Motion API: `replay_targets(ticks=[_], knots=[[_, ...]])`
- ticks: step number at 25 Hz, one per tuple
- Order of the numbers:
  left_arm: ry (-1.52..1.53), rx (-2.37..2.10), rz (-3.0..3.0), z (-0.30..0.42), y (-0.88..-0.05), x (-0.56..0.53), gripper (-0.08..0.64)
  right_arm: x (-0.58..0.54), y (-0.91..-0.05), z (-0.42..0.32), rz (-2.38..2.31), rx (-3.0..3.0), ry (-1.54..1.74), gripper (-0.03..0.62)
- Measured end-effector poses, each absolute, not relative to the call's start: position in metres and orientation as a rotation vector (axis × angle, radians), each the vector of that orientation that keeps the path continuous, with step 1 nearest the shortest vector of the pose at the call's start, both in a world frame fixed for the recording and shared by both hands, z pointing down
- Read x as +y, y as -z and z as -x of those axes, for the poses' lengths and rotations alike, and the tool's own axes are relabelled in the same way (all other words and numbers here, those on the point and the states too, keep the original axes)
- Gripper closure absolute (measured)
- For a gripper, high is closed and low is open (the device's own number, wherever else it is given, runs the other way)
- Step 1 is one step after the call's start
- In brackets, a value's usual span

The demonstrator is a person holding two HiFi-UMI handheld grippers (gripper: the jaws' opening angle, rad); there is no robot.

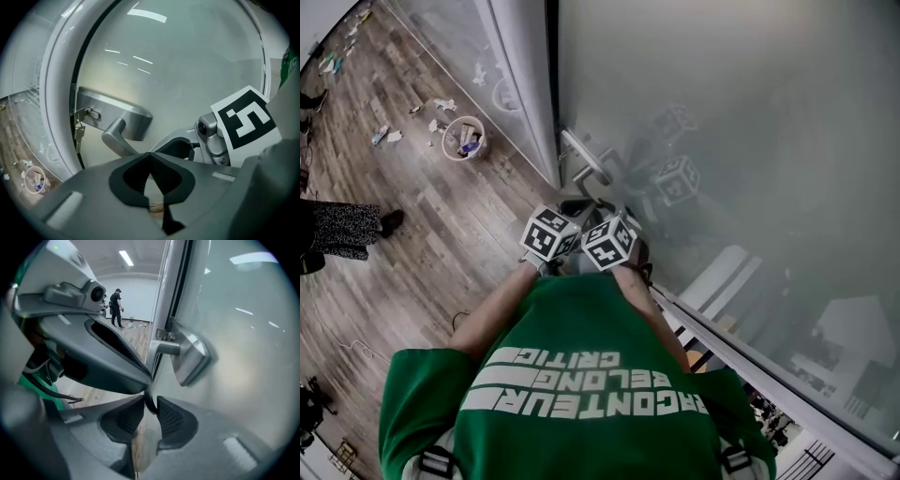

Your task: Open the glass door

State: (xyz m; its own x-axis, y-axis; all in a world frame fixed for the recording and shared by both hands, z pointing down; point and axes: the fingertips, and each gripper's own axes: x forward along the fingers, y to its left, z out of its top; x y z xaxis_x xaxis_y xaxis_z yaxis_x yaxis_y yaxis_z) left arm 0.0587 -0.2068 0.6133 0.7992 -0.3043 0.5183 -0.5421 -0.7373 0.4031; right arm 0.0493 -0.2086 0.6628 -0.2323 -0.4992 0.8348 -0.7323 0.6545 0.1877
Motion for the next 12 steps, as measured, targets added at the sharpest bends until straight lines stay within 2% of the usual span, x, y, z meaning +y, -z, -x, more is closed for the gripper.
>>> replay_targets(ticks=[12], knots=[[-0.593, -0.633, -2.426, -0.0637, -0.6165, -0.2148, 0.543, -0.2189, -0.6668, -0.054, -0.984, -1.901, -0.303, 0.517]])
